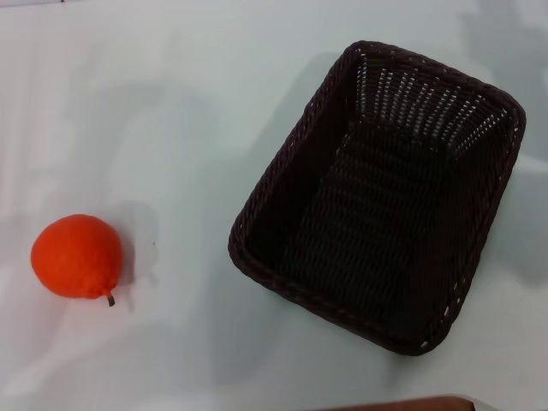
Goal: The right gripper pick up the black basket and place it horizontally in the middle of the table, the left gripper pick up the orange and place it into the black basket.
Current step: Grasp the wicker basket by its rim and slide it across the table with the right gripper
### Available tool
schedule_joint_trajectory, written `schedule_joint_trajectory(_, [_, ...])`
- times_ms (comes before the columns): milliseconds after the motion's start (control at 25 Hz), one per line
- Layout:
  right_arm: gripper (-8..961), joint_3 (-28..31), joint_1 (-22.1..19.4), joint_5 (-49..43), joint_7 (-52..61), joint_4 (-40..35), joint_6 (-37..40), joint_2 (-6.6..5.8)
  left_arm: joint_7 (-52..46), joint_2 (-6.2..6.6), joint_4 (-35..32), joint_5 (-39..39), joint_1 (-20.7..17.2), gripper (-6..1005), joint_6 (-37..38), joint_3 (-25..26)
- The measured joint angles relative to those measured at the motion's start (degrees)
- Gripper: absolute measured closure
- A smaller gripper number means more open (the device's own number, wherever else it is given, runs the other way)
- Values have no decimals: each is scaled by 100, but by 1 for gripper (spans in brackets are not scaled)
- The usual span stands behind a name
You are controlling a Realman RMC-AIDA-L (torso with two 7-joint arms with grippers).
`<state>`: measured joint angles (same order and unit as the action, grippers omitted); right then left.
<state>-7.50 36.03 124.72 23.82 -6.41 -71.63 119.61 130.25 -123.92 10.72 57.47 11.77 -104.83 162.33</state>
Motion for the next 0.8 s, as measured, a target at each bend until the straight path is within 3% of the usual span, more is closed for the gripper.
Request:
schedule_joint_trajectory(400, [87, 22, 8, 0, 45, 0, 6, 0, 0, 0, 0, 0, 9, 111, 7, 0])
schedule_joint_trajectory(560, [88, -120, 18, -112, 609, -96, 241, -34, 0, 0, 0, 0, 9, 111, 8, 0])
schedule_joint_trajectory(680, [88, -799, 16, -661, 1929, -641, 771, -112, 0, 0, 0, -5, 13, 111, 8, 0])
schedule_joint_trajectory(800, [88, -1904, -30, -1721, 3839, -1560, 1172, -266, 0, 0, 3, -11, 27, 111, 17, 0])
